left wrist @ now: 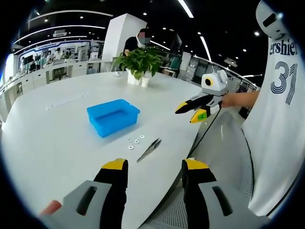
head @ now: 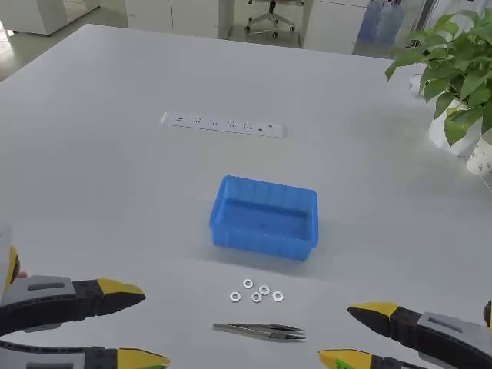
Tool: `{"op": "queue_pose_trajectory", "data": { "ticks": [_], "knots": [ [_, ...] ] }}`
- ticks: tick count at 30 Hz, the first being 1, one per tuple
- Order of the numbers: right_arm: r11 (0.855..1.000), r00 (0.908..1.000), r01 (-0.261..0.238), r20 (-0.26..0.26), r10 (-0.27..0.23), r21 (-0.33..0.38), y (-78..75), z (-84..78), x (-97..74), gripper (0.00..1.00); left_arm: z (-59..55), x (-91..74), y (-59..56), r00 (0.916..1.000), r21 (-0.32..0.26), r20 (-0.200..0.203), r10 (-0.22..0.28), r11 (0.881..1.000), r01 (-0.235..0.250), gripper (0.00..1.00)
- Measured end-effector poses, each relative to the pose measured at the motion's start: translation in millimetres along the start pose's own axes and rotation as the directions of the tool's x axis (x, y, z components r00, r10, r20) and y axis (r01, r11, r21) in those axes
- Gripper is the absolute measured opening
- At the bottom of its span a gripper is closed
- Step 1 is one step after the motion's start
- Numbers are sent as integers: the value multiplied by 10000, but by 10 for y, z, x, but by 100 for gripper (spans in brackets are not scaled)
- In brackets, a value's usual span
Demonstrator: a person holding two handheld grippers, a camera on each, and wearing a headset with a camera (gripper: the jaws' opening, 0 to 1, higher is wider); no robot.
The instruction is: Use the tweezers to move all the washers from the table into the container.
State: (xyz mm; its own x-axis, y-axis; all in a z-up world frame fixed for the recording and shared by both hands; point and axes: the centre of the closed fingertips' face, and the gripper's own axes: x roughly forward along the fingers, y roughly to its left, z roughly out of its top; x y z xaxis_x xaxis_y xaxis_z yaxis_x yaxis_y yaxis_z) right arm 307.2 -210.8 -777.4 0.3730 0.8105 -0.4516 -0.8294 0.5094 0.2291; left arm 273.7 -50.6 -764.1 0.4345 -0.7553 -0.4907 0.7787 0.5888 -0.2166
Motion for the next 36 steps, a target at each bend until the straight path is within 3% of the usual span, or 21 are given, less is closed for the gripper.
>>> {"op": "queue_pose_trajectory", "data": {
  "ticks": [12,17,23,27,30,36],
  "knots": [
    [10000,10000,-12,-79,13,43,-11,-33,16,43,-44,48,-10,9999,-106,-53,-109,9999,108,50],
    [10000,9998,-14,-205,13,-37,-14,-51,45,43,-90,67,51,9999,-178,-96,29,9998,-31,50],
    [9996,9992,-74,-405,63,-278,-34,-64,95,43,-83,95,92,9998,14,186,115,9999,-115,48],
    [9987,9985,-182,-523,157,-482,-46,-55,123,43,-34,125,97,9986,185,515,-81,9998,72,47],
    [9964,9962,-303,-833,237,-789,-56,-100,167,43,-108,182,137,9997,489,78,-240,9985,236,47],
    [9905,9893,-596,-1395,421,-1239,-60,-208,314,43,-276,314,193,9986,700,-416,-326,9969,355,47]
  ]
}}
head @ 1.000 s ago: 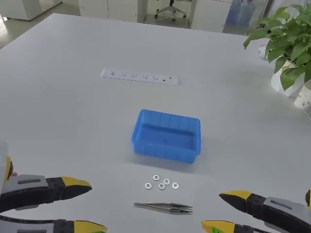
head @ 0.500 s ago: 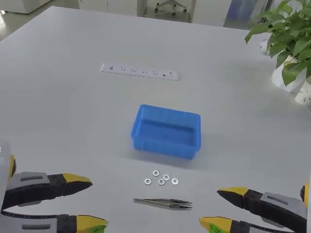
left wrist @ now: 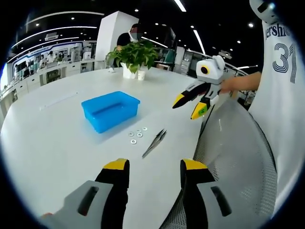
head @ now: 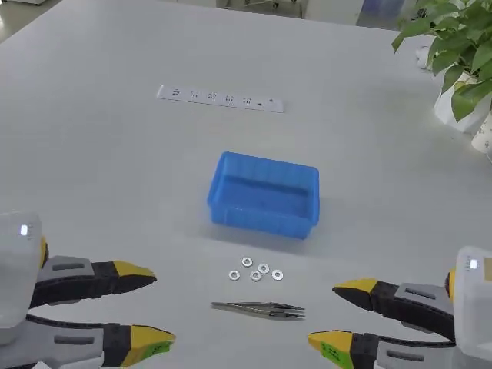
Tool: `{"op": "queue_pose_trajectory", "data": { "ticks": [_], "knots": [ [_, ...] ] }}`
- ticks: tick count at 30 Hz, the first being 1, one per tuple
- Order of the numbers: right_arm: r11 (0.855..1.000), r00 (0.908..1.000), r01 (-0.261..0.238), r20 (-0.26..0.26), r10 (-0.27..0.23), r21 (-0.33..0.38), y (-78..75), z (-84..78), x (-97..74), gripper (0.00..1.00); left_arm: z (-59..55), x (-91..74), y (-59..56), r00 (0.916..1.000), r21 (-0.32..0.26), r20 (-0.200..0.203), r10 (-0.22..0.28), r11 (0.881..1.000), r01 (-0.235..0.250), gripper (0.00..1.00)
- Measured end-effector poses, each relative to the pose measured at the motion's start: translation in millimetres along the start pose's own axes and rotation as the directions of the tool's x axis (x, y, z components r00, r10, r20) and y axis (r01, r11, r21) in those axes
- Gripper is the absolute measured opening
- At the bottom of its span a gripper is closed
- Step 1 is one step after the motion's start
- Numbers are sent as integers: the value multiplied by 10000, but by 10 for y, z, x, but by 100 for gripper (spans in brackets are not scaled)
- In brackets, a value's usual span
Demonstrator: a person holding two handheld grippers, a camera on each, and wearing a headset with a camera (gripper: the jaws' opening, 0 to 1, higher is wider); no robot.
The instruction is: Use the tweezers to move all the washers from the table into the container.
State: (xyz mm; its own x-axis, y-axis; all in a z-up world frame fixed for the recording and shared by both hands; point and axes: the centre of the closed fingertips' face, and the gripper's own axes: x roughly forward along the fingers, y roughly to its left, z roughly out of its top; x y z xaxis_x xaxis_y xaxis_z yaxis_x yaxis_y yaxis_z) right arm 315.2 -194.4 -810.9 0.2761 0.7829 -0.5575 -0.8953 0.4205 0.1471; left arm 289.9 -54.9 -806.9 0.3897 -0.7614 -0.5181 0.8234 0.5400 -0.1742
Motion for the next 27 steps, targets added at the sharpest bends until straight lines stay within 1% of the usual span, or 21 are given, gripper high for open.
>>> {"op": "queue_pose_trajectory", "data": {
  "ticks": [2,4,5,6,8,9,11,12,13,14,15,17,18,20,23,24,25,26,27],
  "knots": [
    [9994,9998,-124,-156,119,-307,10,-6,53,41,-37,57,10,10000,123,-81,-40,9999,41,47],
    [9984,9991,-290,-312,275,-483,12,-16,99,39,-16,97,48,9998,307,194,38,9995,-44,45],
    [9967,9979,-459,-483,427,-675,13,-28,134,39,-25,129,64,9998,290,191,-30,9996,24,44],
    [9957,9973,-510,-563,468,-768,6,-31,158,39,-28,152,67,9998,247,169,-129,9996,125,44],
    [9903,9940,-737,-889,634,-1177,-9,-49,216,39,-68,216,65,9992,299,-95,-399,9987,402,44],
    [9874,9923,-826,-1024,690,-1347,-17,-48,250,39,-91,252,65,9982,460,-306,-507,9976,521,44],
    [9811,9885,-1006,-1281,798,-1652,-31,-66,300,39,-77,319,80,9979,590,-317,-560,9966,578,44],
    [9756,9847,-1149,-1511,870,-1872,-36,-88,342,39,-69,347,87,9980,711,-315,-542,9959,563,43],
    [9700,9810,-1275,-1708,925,-2070,-37,-109,374,39,-40,379,144,9994,1197,-205,-289,9923,311,40],
    [9607,9751,-1431,-2003,957,-2377,-38,-140,421,39,-33,425,178,9997,1387,-193,-128,9902,154,37],
    [9527,9706,-1582,-2180,1018,-2596,-33,-164,458,38,-39,461,162,9993,1241,-271,-250,9919,282,36],
    [9396,9600,-1923,-2529,1203,-2830,-13,-215,538,38,-10,539,151,9987,1231,-187,-470,9912,490,36],
    [9345,9569,-1996,-2640,1211,-2947,-16,-226,585,37,-9,591,135,9974,1193,-253,-668,9904,694,36],
    [9241,9515,-2135,-2817,1233,-3168,-23,-238,628,36,-48,647,141,9952,1310,-485,-844,9873,901,36],
    [9132,9447,-2315,-3017,1287,-3352,-51,-246,678,33,-96,729,157,9911,1287,-761,-1088,9846,1180,36],
    [9126,9436,-2347,-3039,1312,-3349,-60,-246,689,32,-111,746,165,9902,1292,-832,-1121,9840,1223,36],
    [9099,9402,-2404,-3141,1317,-3380,-76,-258,703,31,-136,767,175,9885,1311,-965,-1166,9830,1287,36],
    [9073,9381,-2452,-3199,1331,-3416,-83,-266,712,31,-143,772,178,9879,1327,-1002,-1185,9824,1313,36],
    [9030,9320,-2535,-3376,1319,-3468,-99,-288,726,30,-160,791,186,9863,1328,-1081,-1244,9814,1383,36]
  ]
}}
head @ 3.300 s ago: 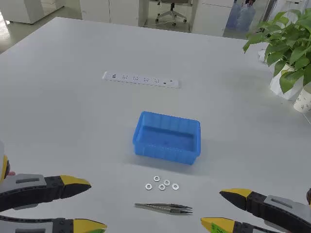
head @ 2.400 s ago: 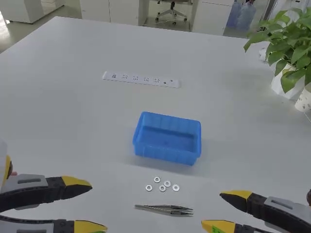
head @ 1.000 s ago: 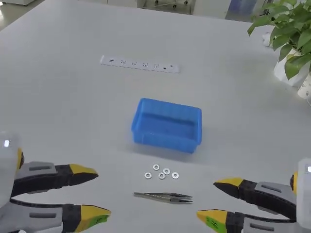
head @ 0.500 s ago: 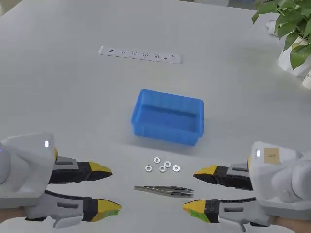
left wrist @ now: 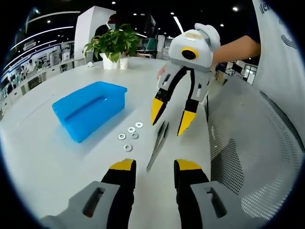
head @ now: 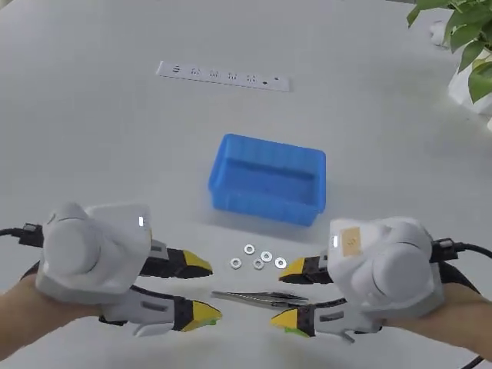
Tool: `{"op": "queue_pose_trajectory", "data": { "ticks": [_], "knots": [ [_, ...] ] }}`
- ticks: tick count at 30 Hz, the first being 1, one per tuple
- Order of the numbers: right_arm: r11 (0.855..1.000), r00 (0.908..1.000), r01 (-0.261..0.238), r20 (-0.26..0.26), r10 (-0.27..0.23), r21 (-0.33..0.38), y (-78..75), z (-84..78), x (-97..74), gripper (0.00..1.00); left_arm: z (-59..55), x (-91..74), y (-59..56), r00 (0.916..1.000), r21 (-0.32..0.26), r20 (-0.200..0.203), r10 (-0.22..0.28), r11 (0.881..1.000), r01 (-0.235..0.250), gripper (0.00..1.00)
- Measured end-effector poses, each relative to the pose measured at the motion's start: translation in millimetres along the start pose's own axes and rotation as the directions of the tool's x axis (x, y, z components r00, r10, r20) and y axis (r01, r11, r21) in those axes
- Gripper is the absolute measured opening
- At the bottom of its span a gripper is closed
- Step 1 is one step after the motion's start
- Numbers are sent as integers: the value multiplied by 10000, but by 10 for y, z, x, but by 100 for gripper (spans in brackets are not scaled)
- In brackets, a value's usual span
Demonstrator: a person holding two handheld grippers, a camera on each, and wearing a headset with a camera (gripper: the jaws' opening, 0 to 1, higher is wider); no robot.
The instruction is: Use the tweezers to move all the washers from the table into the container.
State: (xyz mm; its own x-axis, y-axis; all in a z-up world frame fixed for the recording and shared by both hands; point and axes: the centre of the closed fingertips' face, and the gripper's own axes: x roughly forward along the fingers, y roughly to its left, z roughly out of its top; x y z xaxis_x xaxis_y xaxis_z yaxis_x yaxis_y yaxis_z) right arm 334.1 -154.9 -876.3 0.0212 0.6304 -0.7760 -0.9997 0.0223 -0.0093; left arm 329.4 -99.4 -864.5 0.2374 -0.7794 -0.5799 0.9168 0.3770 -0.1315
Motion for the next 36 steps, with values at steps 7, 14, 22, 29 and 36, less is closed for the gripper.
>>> {"op": "queue_pose_trajectory", "data": {
  "ticks": [7,14,22,29,36],
  "knots": [
    [9972,9975,-447,-569,413,-597,-15,-18,99,21,-46,59,40,9988,-96,-437,-230,9997,226,33],
    [9938,9938,-681,-937,598,-878,-16,-37,134,17,-35,148,69,9975,-240,-591,-395,9990,381,29],
    [9887,9895,-767,-1316,596,-1289,-48,-71,148,12,-60,236,25,9930,281,-969,-674,9971,704,25],
    [9894,9893,-754,-1338,586,-1239,-52,-67,157,11,-113,223,12,9815,1148,-1807,-637,9897,854,13],
    [9891,9890,-763,-1352,591,-1261,-46,-64,157,11,-105,239,49,9754,1848,-2151,-483,9787,892,6]
  ]
}}
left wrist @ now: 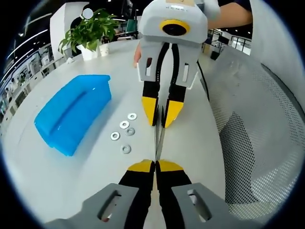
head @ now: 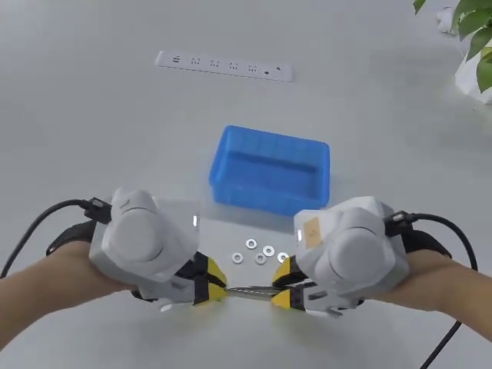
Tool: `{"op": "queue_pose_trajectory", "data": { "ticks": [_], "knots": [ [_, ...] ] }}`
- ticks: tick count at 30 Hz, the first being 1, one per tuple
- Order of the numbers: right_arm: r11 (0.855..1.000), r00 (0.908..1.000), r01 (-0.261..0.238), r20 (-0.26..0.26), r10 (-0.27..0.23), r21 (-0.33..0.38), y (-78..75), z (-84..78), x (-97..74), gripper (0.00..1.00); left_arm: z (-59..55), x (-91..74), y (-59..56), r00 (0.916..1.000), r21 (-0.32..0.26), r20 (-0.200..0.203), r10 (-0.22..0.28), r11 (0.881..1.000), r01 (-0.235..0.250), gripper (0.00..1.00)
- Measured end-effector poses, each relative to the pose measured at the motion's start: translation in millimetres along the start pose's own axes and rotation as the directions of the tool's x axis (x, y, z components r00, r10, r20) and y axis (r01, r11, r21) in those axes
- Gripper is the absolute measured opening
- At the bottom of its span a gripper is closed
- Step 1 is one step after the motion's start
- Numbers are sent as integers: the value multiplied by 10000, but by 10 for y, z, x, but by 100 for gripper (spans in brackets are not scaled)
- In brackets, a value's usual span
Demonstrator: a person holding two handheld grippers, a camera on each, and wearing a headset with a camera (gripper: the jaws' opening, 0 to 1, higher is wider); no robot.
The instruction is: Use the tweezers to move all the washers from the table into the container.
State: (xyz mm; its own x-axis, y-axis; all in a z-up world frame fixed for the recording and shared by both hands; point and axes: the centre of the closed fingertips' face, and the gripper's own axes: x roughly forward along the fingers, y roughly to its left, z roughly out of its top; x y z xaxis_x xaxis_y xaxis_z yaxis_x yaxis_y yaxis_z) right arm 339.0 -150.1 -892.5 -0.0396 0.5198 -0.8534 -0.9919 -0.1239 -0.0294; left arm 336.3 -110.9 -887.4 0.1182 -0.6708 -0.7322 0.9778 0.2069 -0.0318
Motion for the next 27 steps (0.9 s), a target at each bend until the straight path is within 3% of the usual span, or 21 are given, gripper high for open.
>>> {"op": "queue_pose_trajectory", "data": {
  "ticks": [3,6,9,12,17,22,27],
  "knots": [
    [10000,10000,36,-14,-36,-8,-4,0,0,11,-3,2,8,9995,609,-303,45,9981,-27,6],
    [10000,10000,58,25,-58,3,-3,1,-2,11,-1,3,-61,9986,-158,-345,-399,9991,394,5],
    [9999,9998,89,180,-91,108,-5,-2,-9,10,46,-38,-50,9989,118,-330,-339,9993,343,5],
    [9999,9997,64,245,-66,110,4,7,-28,10,117,-92,-79,9982,-122,-246,-539,9985,536,5],
    [9992,9981,161,591,-183,379,-16,31,-97,8,265,-204,-52,9991,77,143,-406,9991,405,5],
    [9994,9964,340,771,-343,54,3,45,-145,8,399,-254,-69,9990,527,286,-357,9980,342,5],
    [9972,9880,737,1353,-741,83,-2,72,-203,7,547,-326,-79,9977,778,586,-333,9966,287,5]
  ]
}}
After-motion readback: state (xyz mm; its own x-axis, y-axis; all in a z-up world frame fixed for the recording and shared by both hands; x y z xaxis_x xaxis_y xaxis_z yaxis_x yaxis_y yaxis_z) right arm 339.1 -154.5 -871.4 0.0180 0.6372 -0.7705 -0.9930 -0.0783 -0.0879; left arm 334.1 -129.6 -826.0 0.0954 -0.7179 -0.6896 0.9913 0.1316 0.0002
